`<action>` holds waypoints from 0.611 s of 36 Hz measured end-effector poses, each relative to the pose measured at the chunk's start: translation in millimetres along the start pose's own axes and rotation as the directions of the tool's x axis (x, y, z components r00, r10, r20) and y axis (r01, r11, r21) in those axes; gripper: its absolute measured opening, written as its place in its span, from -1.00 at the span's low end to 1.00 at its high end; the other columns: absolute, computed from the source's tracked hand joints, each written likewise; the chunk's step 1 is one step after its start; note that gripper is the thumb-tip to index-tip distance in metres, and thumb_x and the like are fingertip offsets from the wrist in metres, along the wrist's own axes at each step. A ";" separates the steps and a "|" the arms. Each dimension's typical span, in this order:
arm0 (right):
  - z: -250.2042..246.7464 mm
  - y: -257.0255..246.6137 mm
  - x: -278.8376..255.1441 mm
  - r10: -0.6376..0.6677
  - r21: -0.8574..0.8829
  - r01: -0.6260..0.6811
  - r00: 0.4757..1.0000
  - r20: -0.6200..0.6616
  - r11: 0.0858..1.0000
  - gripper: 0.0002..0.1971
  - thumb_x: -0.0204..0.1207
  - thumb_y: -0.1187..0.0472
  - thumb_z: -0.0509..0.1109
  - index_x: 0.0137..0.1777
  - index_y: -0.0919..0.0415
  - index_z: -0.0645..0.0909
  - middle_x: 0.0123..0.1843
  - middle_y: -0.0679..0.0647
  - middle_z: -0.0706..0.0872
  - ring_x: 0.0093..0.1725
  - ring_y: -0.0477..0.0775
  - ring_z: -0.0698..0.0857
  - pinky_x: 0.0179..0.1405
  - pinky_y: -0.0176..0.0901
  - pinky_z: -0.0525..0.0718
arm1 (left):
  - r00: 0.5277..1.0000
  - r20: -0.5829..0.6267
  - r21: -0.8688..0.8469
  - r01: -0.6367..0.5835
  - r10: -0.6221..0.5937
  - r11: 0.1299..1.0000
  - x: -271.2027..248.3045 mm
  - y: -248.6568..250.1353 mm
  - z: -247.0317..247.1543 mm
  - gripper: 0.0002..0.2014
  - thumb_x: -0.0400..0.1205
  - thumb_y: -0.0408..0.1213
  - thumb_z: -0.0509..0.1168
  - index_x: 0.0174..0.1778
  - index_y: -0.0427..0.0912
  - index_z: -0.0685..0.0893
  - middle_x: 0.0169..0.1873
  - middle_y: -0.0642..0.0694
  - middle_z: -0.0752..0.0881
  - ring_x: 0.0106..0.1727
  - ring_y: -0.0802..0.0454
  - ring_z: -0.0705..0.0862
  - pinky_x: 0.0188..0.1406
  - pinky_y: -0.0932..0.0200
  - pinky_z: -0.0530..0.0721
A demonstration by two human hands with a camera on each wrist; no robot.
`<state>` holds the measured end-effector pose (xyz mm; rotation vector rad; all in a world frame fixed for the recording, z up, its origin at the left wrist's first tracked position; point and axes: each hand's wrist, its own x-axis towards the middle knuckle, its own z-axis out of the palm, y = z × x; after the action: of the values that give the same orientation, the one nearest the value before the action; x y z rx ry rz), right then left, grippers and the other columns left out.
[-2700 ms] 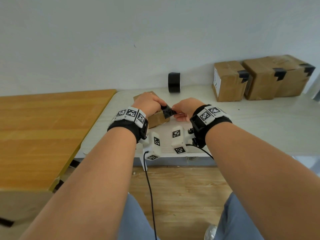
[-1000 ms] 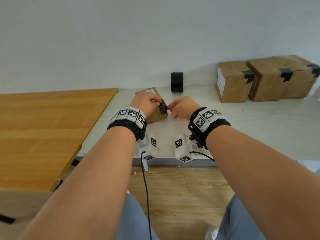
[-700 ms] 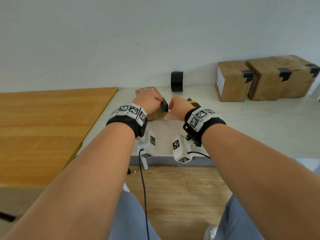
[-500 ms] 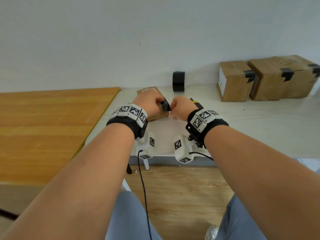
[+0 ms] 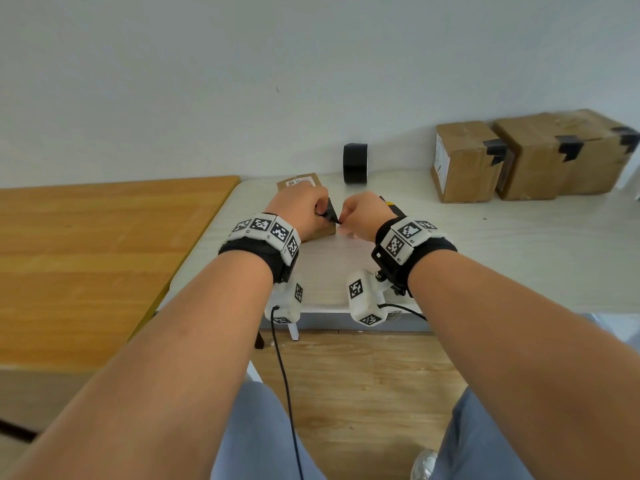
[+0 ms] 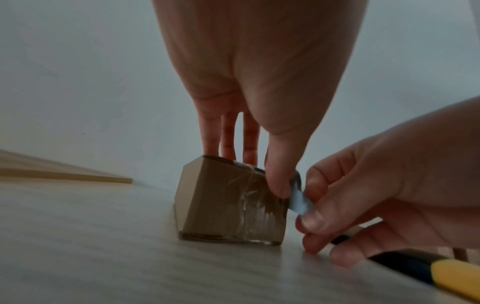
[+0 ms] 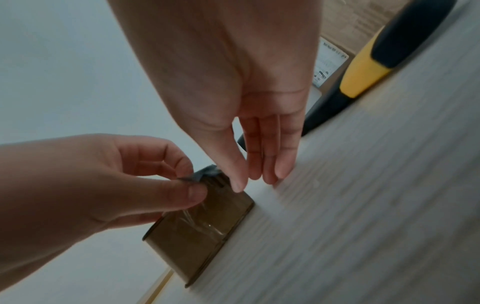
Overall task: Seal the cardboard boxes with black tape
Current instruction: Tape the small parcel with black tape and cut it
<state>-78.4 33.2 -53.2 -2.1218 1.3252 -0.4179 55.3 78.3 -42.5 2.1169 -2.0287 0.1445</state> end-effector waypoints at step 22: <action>-7.3 6.2 23.4 0.004 0.165 -0.003 1.000 -0.004 0.986 -0.84 0.55 0.29 0.41 0.05 0.26 0.78 -0.11 0.14 0.80 -0.12 0.03 0.77 0.06 -0.14 0.77 | 0.992 0.006 -0.175 0.126 -0.127 0.977 8.6 -10.2 -9.3 -0.80 0.61 -0.11 0.31 -0.01 -0.03 0.83 -0.03 0.00 0.79 -0.09 0.09 0.63 -0.09 0.23 0.48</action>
<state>-76.1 8.1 -52.6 -1.9819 1.2519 -0.5134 66.6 72.3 -32.5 2.1243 -1.8237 -0.0469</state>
